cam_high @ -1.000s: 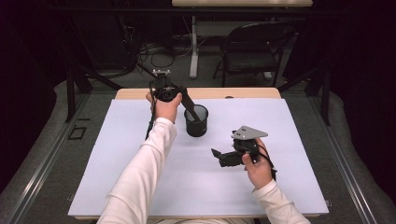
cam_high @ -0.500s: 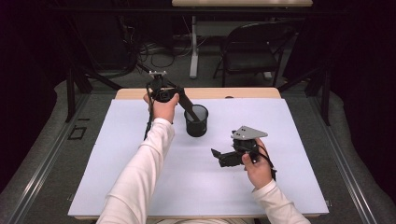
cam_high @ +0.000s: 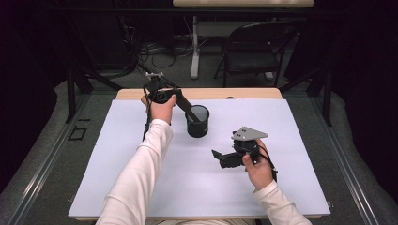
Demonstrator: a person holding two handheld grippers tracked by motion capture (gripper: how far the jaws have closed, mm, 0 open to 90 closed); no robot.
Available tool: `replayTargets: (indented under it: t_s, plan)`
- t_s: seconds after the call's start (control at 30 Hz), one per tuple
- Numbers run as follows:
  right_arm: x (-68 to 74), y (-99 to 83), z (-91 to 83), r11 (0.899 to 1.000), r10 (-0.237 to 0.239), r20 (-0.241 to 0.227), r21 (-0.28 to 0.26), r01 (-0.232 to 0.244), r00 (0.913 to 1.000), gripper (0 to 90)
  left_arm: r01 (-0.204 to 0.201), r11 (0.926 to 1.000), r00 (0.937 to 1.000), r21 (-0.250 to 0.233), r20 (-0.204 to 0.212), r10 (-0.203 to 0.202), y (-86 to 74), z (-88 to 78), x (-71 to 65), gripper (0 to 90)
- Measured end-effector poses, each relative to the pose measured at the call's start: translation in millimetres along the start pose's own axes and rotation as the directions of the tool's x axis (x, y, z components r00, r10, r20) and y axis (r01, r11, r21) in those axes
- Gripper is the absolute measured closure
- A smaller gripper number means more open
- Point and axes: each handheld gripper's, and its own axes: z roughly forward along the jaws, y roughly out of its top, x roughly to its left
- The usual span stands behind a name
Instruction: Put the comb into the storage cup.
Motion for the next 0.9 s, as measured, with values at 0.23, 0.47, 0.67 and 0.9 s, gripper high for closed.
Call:
replayTargets:
  t_s: [0.23,0.47,0.67,0.9]
  plan:
    - [-0.6,-0.1,-0.2,1.0,-0.001,0.002,-0.002,0.001,1.0,0.0,-0.002,1.0,1.0,0.004,-0.009,0.002,-0.2,-0.8,3.9,85.0]
    - [-0.5,-0.3,0.5,1.0,-0.002,0.001,0.001,0.002,1.0,0.0,0.012,0.9999,0.9998,0.006,-0.017,-0.012,-0.9,-1.6,9.4,84.3]
    - [-0.2,-0.2,0.5,1.0,-0.003,0.0,0.002,0.003,1.0,0.0,0.011,0.9999,0.9998,0.006,-0.019,-0.011,-1.2,-1.5,9.5,84.0]
    - [-0.7,-0.3,0.2,1.0,-0.002,0.0,0.001,0.002,1.0,0.0,0.007,1.0,0.9996,0.005,-0.028,-0.007,-1.7,-0.6,9.3,82.8]
